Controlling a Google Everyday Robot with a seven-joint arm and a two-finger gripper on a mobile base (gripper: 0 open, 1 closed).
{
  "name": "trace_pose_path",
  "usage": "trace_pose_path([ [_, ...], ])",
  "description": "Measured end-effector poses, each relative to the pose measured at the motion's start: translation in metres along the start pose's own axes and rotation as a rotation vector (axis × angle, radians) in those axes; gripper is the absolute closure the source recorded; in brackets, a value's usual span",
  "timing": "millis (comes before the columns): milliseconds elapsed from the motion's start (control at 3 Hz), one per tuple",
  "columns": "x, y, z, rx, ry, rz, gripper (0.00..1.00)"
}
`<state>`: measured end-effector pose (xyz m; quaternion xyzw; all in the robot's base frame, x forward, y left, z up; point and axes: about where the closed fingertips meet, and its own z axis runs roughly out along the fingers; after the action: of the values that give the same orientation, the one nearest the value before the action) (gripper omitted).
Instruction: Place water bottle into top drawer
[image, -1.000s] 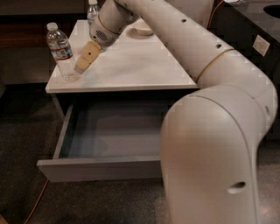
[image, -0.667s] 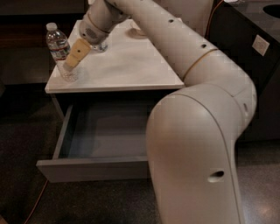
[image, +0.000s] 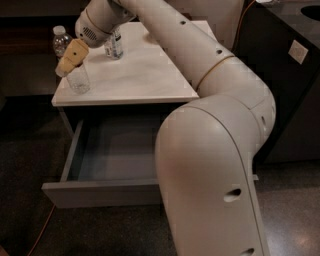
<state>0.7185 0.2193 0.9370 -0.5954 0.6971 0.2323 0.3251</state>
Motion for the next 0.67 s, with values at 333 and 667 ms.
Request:
trace_pose_path([
  [333,-0.0122,0.0043,0.0020,-0.007,-0.019,-0.005,0.10],
  [667,-0.0190,0.0096,-0.0039,-0.017,-0.044,0.003,0.41],
])
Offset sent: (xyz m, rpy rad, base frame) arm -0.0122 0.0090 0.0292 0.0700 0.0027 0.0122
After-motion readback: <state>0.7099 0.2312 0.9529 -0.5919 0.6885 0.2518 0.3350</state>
